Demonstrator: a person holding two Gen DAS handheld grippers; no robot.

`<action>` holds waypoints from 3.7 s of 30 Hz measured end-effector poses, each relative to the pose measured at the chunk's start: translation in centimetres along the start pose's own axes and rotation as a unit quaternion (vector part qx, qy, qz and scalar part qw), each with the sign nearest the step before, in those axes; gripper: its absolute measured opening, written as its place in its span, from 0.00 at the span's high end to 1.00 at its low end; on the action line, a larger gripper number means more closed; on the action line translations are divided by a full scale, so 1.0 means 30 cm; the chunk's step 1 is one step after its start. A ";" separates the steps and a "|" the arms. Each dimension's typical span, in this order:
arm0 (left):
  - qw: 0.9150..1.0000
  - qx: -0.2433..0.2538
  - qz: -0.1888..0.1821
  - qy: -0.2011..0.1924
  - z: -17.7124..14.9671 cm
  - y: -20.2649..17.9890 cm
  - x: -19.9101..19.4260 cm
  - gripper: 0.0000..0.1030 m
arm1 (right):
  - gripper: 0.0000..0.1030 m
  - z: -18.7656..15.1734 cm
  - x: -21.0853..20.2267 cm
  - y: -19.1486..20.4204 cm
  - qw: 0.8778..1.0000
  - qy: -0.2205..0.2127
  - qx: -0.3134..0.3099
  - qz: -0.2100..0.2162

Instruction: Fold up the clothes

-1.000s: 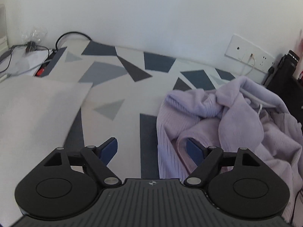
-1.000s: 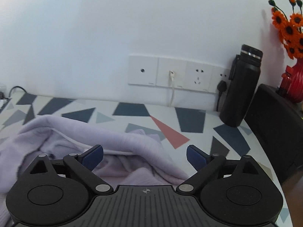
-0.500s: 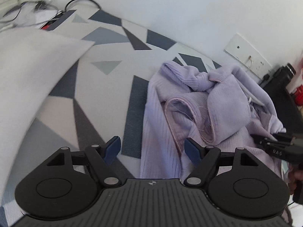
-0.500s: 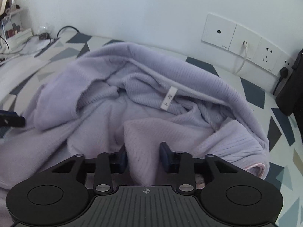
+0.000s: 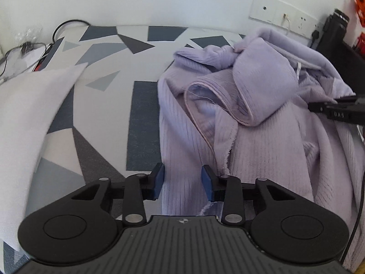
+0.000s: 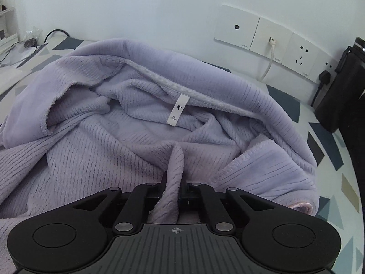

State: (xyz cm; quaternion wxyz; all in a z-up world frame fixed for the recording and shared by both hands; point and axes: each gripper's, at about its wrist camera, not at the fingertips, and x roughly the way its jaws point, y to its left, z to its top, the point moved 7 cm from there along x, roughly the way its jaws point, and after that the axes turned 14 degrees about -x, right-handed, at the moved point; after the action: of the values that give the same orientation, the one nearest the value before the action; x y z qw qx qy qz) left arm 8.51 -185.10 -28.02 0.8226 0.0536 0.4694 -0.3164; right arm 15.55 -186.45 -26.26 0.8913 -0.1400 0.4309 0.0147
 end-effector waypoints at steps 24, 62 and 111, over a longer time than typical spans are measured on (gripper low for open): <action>0.940 -0.176 0.147 -0.251 0.262 0.467 -0.512 0.95 | 0.95 -0.001 0.032 -0.061 0.998 -0.013 0.039 0.042; 0.983 -0.070 0.002 -0.169 0.219 0.689 -0.258 0.95 | 0.60 0.151 -0.223 0.022 0.963 -0.011 0.268 -0.019; 0.988 0.123 -0.077 0.049 0.363 0.203 0.098 0.63 | 0.64 0.413 0.351 -0.055 0.943 0.028 0.205 0.260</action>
State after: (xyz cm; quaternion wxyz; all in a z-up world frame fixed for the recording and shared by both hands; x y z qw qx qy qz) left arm 21.07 -185.82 -25.63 0.7590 0.1337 0.4689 -0.4315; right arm 31.87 -185.78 -26.70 0.8536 0.1625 0.4705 0.1535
